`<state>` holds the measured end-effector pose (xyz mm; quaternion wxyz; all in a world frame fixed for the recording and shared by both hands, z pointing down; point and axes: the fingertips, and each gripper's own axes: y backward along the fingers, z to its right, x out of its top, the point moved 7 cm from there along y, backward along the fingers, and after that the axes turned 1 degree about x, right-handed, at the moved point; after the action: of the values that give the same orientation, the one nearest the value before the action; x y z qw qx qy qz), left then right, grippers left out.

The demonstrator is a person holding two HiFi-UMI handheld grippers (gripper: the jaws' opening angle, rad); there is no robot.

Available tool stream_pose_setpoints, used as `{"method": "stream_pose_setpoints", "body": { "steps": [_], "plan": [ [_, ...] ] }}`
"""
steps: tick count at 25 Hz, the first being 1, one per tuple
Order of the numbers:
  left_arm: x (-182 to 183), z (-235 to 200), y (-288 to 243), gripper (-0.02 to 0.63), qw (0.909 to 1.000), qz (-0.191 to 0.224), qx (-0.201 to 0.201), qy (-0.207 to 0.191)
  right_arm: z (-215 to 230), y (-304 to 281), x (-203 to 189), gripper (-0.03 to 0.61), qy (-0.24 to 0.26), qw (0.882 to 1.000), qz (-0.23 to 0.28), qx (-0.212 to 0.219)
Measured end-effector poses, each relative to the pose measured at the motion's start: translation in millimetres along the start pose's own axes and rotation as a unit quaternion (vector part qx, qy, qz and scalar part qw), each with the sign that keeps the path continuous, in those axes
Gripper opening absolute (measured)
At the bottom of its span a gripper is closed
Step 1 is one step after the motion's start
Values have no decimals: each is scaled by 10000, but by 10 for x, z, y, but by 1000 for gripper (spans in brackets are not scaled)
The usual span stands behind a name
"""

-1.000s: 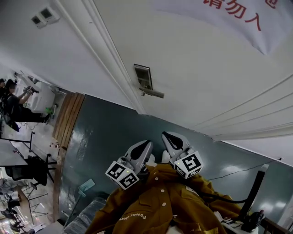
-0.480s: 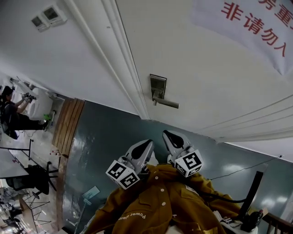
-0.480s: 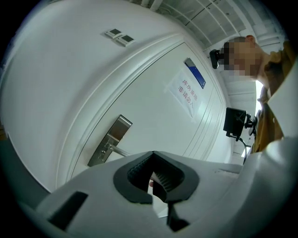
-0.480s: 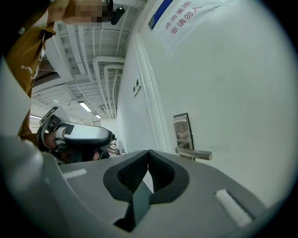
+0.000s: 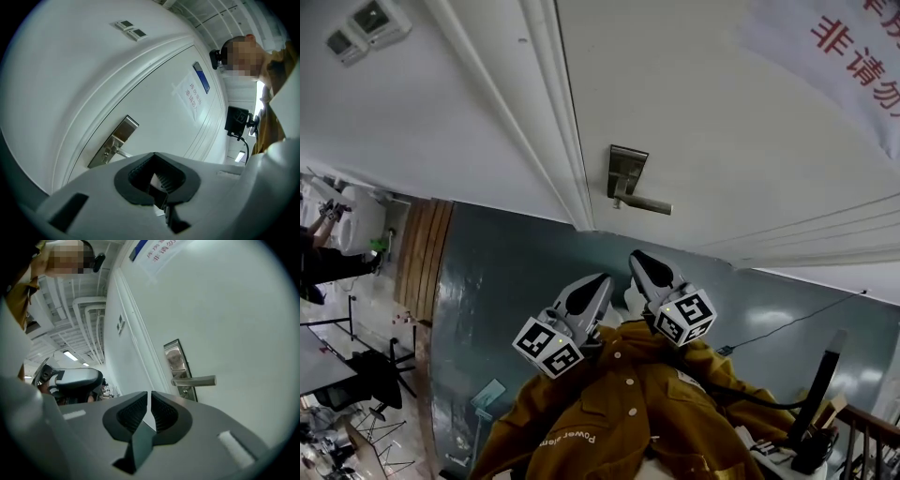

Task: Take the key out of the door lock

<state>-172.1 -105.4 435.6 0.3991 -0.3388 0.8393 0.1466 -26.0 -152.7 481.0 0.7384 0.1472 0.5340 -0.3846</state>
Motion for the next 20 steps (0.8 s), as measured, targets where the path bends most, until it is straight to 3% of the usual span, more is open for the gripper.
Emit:
{"method": "stream_pose_setpoints", "body": {
  "steps": [3,8,13,16,20],
  "plan": [
    [18,-11,-69,2,10000,20,-10,35,224,-147,-134,54,-808,9966,140,98],
    [33,11,-163,2,10000,-34,25,-10,612,-488,-394,78,-2120,9758,475,254],
    [31,16,-194,2,9999,-8,163,-45,822,-768,-578,105,-3263,9421,633,456],
    [38,23,-207,2,9997,-19,214,-107,902,-888,-625,115,-3608,9284,736,498],
    [50,37,-220,2,9996,-18,233,-127,1016,-993,-648,124,-3815,9209,703,376]
  ]
}}
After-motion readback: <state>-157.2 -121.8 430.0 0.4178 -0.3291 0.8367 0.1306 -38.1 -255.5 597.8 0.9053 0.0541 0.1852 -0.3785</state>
